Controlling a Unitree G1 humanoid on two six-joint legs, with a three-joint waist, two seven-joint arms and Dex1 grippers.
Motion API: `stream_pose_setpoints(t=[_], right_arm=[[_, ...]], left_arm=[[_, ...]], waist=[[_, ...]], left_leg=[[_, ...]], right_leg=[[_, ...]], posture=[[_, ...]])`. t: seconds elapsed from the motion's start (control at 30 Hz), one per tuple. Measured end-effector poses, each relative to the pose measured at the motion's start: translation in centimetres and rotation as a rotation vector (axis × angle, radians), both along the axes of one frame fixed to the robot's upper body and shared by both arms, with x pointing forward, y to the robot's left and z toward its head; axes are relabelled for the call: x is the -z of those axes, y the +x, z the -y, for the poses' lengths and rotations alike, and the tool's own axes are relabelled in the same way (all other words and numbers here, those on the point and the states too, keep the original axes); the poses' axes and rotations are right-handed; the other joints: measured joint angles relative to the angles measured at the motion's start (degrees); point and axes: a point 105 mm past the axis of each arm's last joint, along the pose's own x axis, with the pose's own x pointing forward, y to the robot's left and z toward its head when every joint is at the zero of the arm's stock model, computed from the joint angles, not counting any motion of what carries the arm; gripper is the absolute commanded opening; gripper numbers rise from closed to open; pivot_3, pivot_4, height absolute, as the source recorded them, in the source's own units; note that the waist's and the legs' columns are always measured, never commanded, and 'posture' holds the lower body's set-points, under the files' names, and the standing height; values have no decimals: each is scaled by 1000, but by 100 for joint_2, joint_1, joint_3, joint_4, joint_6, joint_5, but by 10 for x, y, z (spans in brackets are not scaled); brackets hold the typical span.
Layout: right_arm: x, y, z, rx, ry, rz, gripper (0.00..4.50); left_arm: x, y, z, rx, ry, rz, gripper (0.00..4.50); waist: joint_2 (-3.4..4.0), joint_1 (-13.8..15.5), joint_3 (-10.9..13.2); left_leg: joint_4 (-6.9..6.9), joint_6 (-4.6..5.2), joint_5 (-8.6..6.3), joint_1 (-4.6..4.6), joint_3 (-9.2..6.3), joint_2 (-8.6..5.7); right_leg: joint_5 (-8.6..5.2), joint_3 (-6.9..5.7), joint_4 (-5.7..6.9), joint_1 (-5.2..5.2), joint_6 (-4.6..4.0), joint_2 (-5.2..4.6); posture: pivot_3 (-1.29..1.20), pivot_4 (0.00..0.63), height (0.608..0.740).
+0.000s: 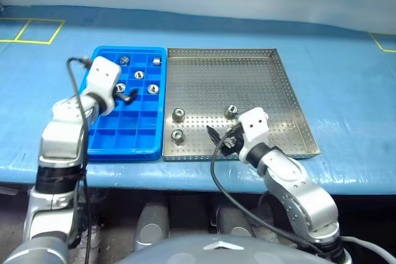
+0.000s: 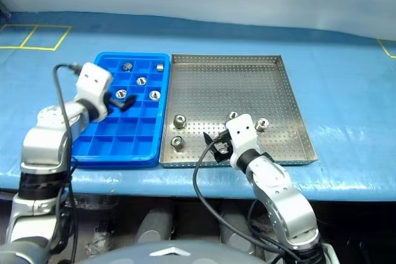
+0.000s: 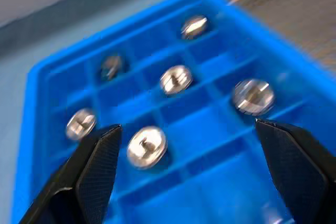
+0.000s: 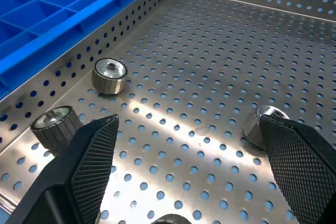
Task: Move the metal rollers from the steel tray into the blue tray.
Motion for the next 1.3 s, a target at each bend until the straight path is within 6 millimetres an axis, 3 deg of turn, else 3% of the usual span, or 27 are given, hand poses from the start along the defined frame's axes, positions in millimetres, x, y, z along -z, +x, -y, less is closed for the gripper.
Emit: stream_pose_setpoints(t=[0.13,0.3,0.37,0.47,0.6,0.9,1.1,1.2,1.3], right_arm=[[-1,-2,7,26,-5,4,4500],[-1,-3,9,40,0,5,4500],[-2,-2,10,49,1,8,4500],[-4,-4,11,70,6,16,4500],[-1,-7,16,103,3,9,4500],[-1,-8,20,137,8,11,4500],[-1,-9,18,131,6,13,4500],[-1,-10,15,121,8,17,4500],[-1,-10,14,118,7,18,4500]], left_arm=[[-21,5,53,257,-47,-1,4475],[-30,7,109,525,-64,-61,4475],[-23,9,125,590,-40,-92,4475],[9,15,143,637,15,-189,4475],[40,20,154,633,34,-272,4475],[91,23,164,586,155,-315,4475],[106,25,157,550,203,-341,4475],[111,27,153,523,216,-344,3873],[110,29,153,505,195,-336,2899]], waist=[[0,-154,0],[2,-273,0],[4,-323,-2],[9,-409,-4],[10,-507,-3],[12,-575,-4],[12,-633,-4],[12,-648,-4],[12,-650,-4]], left_leg=[[-3,2,0,4,-4,1],[-5,5,0,3,-4,-1],[-5,6,-1,4,-3,-1],[-7,8,-2,2,-3,-2],[-7,13,-4,-3,-2,-2],[-7,14,-5,-2,-1,-3],[-7,14,-5,-2,-2,-4],[-7,13,-5,-2,-2,-4],[-7,13,-5,-2,-2,-4]], right_leg=[[15,2,4,0,26,9],[15,8,2,-1,26,10],[15,10,1,-1,26,10],[15,14,0,-4,26,11],[15,18,0,-10,26,14],[15,23,0,-9,28,14],[15,24,0,-8,29,14],[15,24,0,-8,30,14],[15,24,0,-8,30,13]], posture=[[-33,150,740],[-78,150,740],[-93,150,740],[-120,150,740],[-135,150,740],[-154,150,740],[-155,150,740],[-155,150,740],[-149,150,740]])
